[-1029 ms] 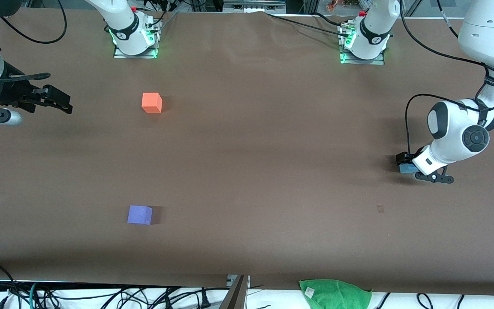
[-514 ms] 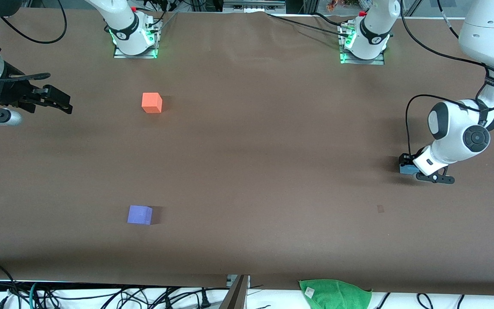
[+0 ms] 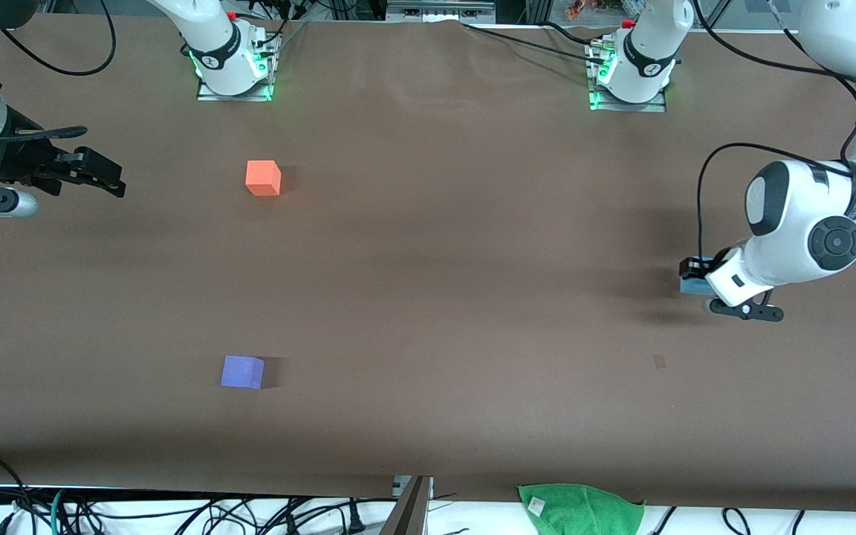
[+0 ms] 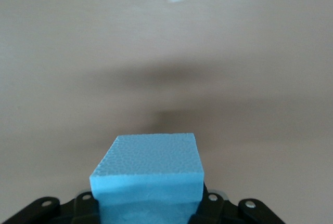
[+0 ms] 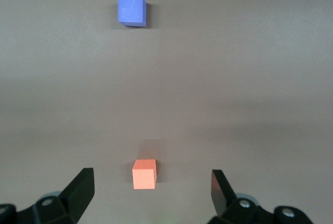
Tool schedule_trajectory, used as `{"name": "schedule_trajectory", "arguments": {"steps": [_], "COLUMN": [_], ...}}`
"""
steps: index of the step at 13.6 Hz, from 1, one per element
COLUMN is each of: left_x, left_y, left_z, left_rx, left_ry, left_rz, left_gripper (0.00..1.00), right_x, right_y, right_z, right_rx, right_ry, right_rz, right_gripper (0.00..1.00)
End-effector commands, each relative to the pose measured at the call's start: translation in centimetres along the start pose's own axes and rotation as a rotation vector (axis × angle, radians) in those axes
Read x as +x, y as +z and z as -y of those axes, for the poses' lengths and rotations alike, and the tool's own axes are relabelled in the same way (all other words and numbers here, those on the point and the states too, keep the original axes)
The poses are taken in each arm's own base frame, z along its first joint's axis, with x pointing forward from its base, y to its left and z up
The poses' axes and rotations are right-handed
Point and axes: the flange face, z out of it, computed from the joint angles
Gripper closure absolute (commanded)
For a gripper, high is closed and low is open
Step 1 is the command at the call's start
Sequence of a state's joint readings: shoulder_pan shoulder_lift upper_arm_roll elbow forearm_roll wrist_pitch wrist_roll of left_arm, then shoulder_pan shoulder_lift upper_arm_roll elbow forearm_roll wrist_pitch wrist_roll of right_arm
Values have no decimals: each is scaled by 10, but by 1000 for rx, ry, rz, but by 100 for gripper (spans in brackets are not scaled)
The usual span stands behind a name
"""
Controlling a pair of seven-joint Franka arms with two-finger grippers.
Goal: Place blue block between orange and purple blocks
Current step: 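Lift the light-blue cube with the left gripper and carry it toward the table middle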
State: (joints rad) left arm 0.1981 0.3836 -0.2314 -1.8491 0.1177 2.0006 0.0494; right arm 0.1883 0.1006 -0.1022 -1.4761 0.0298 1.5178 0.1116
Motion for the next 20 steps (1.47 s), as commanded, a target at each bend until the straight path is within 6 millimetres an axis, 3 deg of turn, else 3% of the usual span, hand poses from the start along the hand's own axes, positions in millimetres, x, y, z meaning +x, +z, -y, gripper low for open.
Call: {"name": "schedule_trajectory", "arguments": {"steps": [1, 3, 7, 11, 15, 18, 19, 20], "left_x": [10, 9, 17, 26, 27, 25, 25, 25], "left_y": [-28, -33, -20, 38, 96, 125, 129, 132], "left_z": [-57, -111, -244, -352, -396, -409, -412, -413], "left_rx": [-10, -30, -76, -101, -148, -124, -117, -120], "left_ry": [9, 0, -45, -99, -112, -101, -110, -137], "left_rz": [27, 22, 38, 15, -40, -57, -63, -60], "left_gripper": [77, 77, 76, 76, 75, 73, 66, 16], "right_x": [-1, -1, 0, 3, 5, 11, 11, 11], "right_y": [-3, -3, -4, -2, -1, 8, 9, 9], "right_z": [-1, -2, -2, -3, -8, -7, -7, -8], "right_rx": [-6, -6, -7, -14, -28, -23, -28, -26], "right_ry": [4, 7, 8, 10, 13, 6, 5, 6], "right_rz": [3, 3, -3, -9, -13, -3, -1, -1], "right_gripper": [1, 1, 1, 1, 1, 1, 1, 1]}}
